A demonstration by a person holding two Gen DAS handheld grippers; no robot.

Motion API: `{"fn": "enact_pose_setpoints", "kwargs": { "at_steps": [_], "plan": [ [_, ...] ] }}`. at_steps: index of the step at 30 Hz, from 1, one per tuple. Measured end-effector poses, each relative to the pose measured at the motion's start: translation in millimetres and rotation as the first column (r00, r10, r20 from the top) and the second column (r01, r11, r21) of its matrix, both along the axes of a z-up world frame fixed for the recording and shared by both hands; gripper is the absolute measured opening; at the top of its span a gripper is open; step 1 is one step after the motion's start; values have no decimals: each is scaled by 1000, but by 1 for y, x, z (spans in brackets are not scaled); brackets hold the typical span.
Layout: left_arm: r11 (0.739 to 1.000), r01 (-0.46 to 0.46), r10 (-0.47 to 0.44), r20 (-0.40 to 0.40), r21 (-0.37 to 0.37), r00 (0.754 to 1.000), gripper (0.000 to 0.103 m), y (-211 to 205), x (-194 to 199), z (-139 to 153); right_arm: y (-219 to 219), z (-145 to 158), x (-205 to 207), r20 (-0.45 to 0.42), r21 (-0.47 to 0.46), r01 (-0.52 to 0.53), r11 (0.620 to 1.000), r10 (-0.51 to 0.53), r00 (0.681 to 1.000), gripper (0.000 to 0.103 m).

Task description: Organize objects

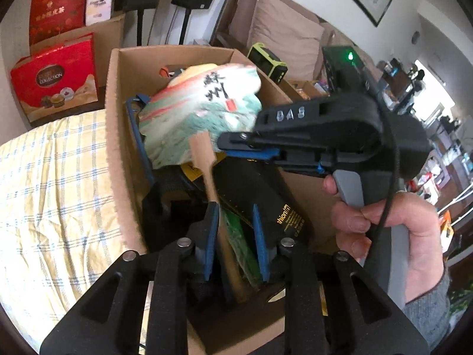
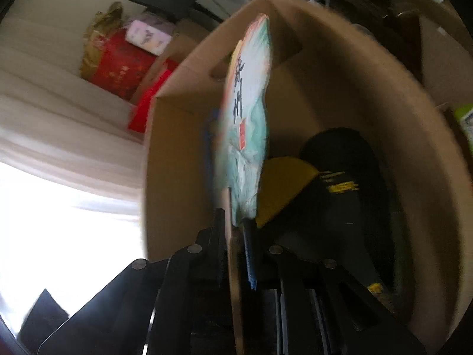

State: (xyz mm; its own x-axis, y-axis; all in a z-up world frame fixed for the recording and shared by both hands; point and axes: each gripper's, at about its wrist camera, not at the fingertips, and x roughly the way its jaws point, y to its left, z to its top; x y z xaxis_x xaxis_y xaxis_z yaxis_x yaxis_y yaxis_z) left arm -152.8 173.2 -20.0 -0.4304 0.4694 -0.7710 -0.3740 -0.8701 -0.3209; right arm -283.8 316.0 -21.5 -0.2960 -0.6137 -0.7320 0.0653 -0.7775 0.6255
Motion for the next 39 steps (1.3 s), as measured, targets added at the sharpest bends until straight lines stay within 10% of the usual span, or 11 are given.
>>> {"fn": "enact_pose_setpoints", "kwargs": {
  "at_steps": [13,30,39],
  "plan": [
    [998,-67,66,-59,-14,996,43,-41,6,20,-7,34,32,-99,164,-15,986,32,995,18],
    [985,-169,163,-116,-39,980,73,-96,30,32,-43,72,105,-366,378,44,925,106,924,71],
    [979,-200,191,-146,-47,971,88,-114,48,38,-55,70,131,-407,431,46,901,148,901,81]
  ]
}}
